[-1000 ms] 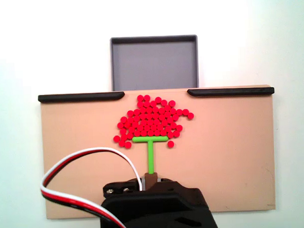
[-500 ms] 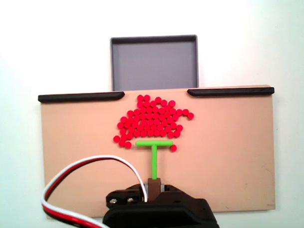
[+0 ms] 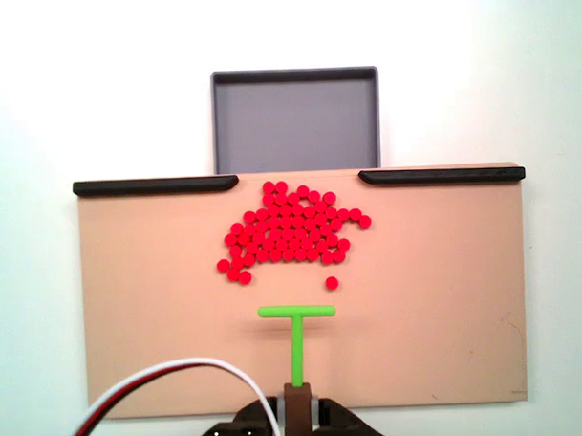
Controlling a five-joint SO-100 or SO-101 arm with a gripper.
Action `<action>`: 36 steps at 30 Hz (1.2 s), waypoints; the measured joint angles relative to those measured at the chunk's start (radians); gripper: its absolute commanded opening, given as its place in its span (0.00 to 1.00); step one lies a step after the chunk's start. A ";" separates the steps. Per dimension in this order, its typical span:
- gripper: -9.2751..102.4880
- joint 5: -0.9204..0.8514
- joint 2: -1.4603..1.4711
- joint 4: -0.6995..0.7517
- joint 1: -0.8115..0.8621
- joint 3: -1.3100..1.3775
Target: Gather the bottom side granules
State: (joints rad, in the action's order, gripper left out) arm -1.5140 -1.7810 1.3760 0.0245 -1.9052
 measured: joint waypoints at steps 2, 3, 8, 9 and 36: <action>0.08 -0.005 -0.018 0.026 0.006 0.000; 0.08 -0.005 -0.026 0.031 0.006 0.000; 0.08 -0.023 -0.060 0.074 0.017 0.000; 0.08 -0.023 -0.063 0.074 0.020 0.000; 0.08 -0.103 -0.091 0.103 0.025 -0.002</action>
State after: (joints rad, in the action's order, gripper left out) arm -1.6168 -1.8715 1.4788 0.0491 -1.9067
